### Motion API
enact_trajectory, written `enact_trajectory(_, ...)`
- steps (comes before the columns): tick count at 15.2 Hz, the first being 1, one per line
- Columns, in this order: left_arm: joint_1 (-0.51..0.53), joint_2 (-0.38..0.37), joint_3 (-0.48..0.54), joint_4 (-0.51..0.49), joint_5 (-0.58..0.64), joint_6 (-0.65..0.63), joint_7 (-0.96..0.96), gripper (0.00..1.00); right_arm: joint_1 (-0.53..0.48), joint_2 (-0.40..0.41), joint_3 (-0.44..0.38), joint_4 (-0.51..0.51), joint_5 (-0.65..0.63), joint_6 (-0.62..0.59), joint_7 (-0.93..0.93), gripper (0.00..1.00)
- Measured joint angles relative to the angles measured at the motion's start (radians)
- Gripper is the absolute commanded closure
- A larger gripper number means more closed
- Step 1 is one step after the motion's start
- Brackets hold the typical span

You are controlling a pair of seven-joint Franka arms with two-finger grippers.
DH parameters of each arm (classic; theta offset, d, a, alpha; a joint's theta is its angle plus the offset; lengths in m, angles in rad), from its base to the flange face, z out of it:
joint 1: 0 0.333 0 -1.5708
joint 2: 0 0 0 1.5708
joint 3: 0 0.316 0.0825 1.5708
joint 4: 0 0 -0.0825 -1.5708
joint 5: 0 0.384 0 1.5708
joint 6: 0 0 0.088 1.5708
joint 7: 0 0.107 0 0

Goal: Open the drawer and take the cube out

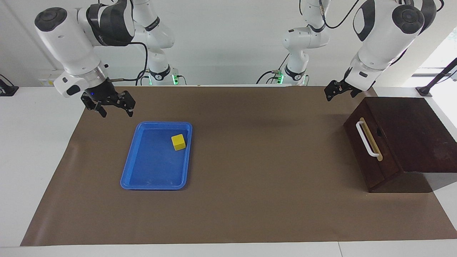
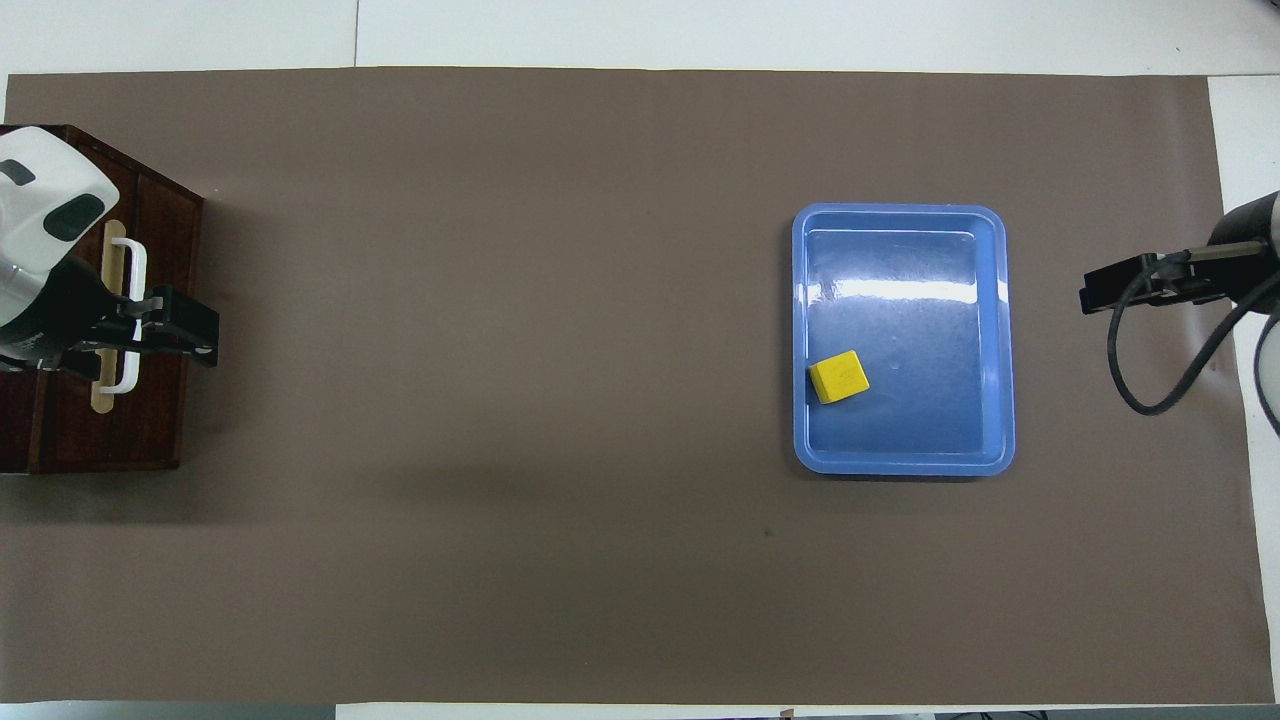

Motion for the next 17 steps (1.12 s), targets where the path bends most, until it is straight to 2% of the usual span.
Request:
enact_trajectory(2, 0.0, -0.002, 0.0, 0.0, 0.0, 0.025, 0.0, 0.0, -0.004, -0.005, 0.0, 0.021, -0.002, -0.046, 0.0, 0.0)
enact_trajectory(7, -0.005, -0.01, -0.003, 0.006, 0.0, 0.126, 0.002, 0.0, -0.018, 0.014, -0.001, 0.003, -0.019, -0.033, 0.0, 0.0)
enact_trajectory(17, -0.006, -0.025, -0.004, 0.006, -0.024, 0.126, 0.002, 0.0, -0.018, 0.015, -0.001, 0.004, -0.021, -0.032, 0.0, 0.0)
